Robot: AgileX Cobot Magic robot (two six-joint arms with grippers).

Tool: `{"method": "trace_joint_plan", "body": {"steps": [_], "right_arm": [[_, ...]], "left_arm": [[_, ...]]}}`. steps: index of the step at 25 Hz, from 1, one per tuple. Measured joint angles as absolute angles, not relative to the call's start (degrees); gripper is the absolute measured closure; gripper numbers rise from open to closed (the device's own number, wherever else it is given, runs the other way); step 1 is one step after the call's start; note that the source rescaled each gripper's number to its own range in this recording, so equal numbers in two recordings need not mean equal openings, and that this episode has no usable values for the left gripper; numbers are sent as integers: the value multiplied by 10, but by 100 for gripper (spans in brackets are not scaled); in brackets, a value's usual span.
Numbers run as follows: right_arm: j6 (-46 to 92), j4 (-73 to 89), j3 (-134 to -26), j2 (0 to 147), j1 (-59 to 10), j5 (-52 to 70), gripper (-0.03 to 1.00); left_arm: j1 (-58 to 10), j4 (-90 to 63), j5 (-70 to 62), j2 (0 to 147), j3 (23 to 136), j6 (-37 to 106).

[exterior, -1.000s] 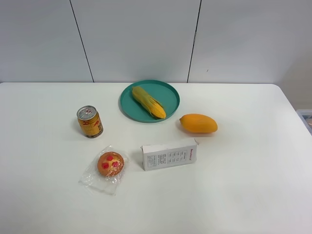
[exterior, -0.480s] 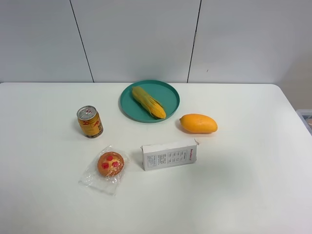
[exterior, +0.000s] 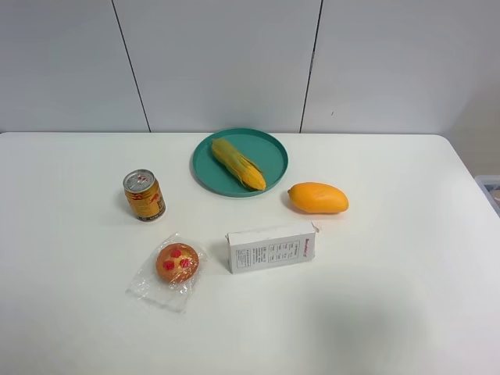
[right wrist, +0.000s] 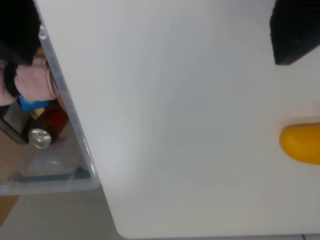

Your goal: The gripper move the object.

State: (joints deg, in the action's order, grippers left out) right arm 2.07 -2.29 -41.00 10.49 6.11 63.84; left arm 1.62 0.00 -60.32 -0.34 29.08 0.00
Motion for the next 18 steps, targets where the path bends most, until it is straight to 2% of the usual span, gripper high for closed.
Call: {"method": "trace_joint_plan", "body": {"steps": [8,18], "right_arm": [[21,4,-334,3,61,597,12],[21,12,-296,-1,61,598,12]], "left_arm": [[16,0,-603,-3,291,0],[16,0,-603,-3,291,0]]}}
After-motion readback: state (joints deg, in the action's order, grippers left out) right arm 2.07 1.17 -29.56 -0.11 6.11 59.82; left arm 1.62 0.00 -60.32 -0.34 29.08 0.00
